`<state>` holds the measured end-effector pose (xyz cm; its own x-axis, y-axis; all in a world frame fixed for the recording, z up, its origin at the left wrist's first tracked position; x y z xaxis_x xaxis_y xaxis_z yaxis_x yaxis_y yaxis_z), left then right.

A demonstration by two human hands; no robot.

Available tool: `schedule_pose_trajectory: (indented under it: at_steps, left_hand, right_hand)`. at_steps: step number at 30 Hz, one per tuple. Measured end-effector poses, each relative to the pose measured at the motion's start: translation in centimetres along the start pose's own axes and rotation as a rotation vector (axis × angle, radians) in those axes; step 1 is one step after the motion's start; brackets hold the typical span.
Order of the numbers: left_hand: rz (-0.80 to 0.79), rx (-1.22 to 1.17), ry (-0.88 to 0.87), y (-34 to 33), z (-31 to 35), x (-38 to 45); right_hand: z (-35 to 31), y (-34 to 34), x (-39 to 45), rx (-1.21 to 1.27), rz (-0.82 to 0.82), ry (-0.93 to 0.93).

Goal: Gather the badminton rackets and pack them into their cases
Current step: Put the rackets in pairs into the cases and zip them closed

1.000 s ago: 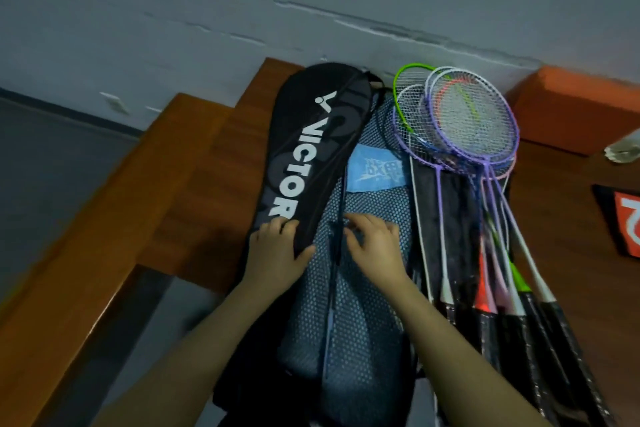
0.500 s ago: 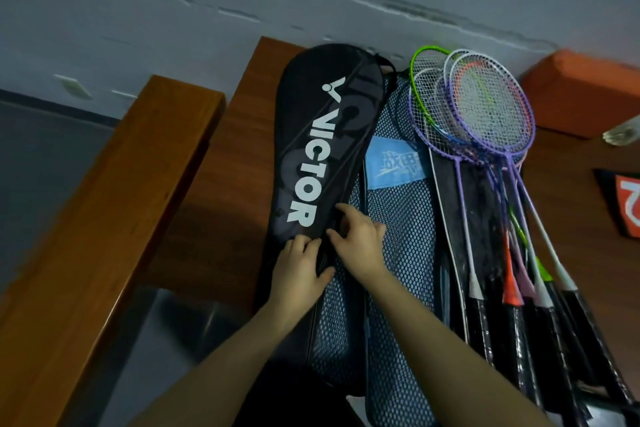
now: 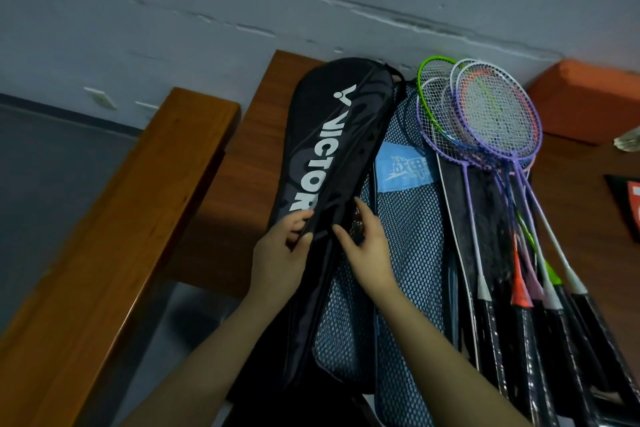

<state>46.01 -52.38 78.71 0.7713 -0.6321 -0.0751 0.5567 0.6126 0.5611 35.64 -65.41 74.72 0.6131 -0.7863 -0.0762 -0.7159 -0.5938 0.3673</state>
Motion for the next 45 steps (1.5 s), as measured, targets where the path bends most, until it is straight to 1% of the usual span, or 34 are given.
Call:
schedule_pose_trajectory:
  at_steps: [3, 5, 7, 11, 15, 18, 21, 25, 29, 33, 37, 39, 42, 45]
  left_hand:
    - [0.045, -0.054, -0.02, 1.5, 0.7, -0.4]
    - [0.077, -0.05, -0.045, 2.7, 1.2, -0.6]
    - [0.08, -0.014, -0.068, 3.5, 1.4, -0.5]
    - [0.049, 0.077, -0.123, 3.7, 1.6, -0.6]
    - [0.143, 0.041, -0.176, 3.7, 1.7, -0.7]
    - [0.143, 0.046, -0.17, 3.5, 2.5, 1.0]
    - [0.151, 0.063, -0.163, 3.5, 3.8, 3.7]
    - [0.125, 0.07, -0.196, 2.9, 5.1, 6.5]
    - [0.137, 0.028, -0.402, 1.7, 7.4, 5.5]
    - [0.19, -0.016, -0.463, 1.1, 8.3, 4.1]
    - [0.218, 0.003, -0.536, 1.0, 9.8, 3.5]
    - [0.212, 0.024, -0.541, 0.3, 10.7, 3.5]
    - [0.215, 0.078, -0.534, -1.1, 11.4, 3.8]
    - [0.216, 0.099, -0.488, -2.6, 11.8, 4.2]
  right_hand:
    - [-1.1, -1.0, 0.4, 0.124, -0.029, -0.06]
    - [-1.9, -1.3, 0.8, 0.171, -0.02, -0.069]
    - [-3.3, -1.4, 0.8, 0.18, -0.01, -0.018]
    - [-6.8, -1.3, 0.5, 0.12, -0.013, 0.174]
    - [-8.7, -0.1, 0.5, 0.09, 0.017, 0.225]
    - [-9.3, 1.0, -0.1, 0.034, 0.027, 0.277]
    - [-9.3, 1.8, -1.0, -0.016, 0.037, 0.324]
    - [-9.2, 2.9, -1.5, -0.058, 0.054, 0.317]
    - [-8.4, 4.1, -1.0, -0.104, 0.054, 0.277]
    - [-7.4, 6.1, -0.1, -0.03, 0.121, 0.179]
    - [-7.6, 8.1, 0.6, 0.034, 0.168, 0.208]
    - [-7.8, 9.3, 1.2, 0.038, 0.201, 0.233]
    - [-7.6, 11.6, 1.9, -0.056, 0.231, 0.32]
    - [-6.1, 14.1, 2.5, -0.12, 0.24, 0.323]
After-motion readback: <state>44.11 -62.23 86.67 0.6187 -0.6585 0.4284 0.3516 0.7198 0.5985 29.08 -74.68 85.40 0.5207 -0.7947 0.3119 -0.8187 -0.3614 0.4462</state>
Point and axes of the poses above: each hand's wrist, its own x-axis towards the middle knuckle, its own y-axis out of the back of the hand, z = x × y, the point moved 6 cm from there along x, towards the middle knuckle, and after that the axes turned 10 degrees about x, right-handed, at the moved point
